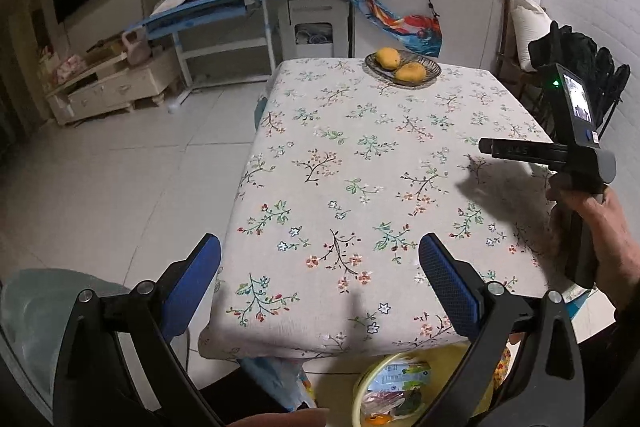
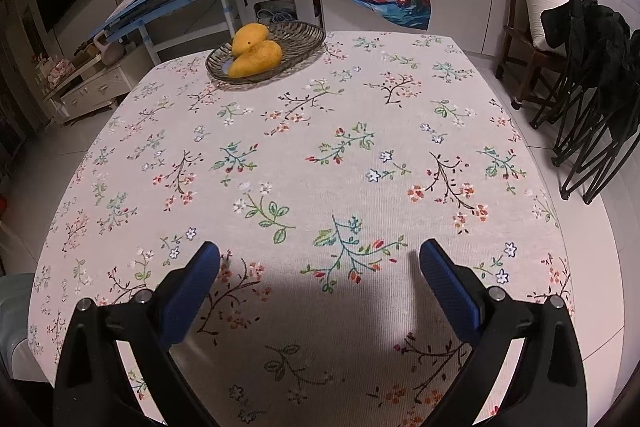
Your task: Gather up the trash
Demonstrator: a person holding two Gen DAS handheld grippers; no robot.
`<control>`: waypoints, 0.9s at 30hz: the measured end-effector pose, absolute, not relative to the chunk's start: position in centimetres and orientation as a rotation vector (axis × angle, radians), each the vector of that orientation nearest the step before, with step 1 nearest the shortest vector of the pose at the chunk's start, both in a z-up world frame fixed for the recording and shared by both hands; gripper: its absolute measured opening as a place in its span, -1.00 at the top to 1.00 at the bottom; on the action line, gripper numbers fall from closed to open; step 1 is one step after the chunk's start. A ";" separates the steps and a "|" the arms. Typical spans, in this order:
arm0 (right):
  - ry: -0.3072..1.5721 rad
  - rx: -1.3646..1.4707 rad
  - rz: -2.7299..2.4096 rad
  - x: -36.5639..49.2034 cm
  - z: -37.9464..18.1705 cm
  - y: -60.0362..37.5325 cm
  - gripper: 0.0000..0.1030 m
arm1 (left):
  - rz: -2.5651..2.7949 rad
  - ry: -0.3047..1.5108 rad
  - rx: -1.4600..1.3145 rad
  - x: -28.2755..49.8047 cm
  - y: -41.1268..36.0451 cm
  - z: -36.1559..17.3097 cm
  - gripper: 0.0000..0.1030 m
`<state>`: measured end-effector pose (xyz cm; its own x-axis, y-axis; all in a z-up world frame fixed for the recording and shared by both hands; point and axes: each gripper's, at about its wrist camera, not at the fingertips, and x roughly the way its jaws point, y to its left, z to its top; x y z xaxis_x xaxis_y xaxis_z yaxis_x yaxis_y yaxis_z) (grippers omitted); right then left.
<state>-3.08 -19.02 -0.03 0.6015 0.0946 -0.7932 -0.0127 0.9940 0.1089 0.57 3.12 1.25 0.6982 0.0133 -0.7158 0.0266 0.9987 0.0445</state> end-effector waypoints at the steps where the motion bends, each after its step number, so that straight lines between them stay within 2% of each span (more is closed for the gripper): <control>1: 0.925 0.095 0.061 -3.0 -0.1 -19.0 -0.86 | -0.007 0.799 0.054 0.6 3.1 1.2 -0.86; 27: 0.965 0.048 0.040 -1.5 -0.9 -19.1 -0.86 | -0.022 0.820 0.066 1.6 2.6 0.5 -0.86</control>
<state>-1.52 -19.09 -0.92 0.5688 0.0560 -0.8205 -0.0129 0.9982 0.0592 1.58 2.57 0.51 0.6822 0.0060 -0.7312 0.0448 0.9977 0.0501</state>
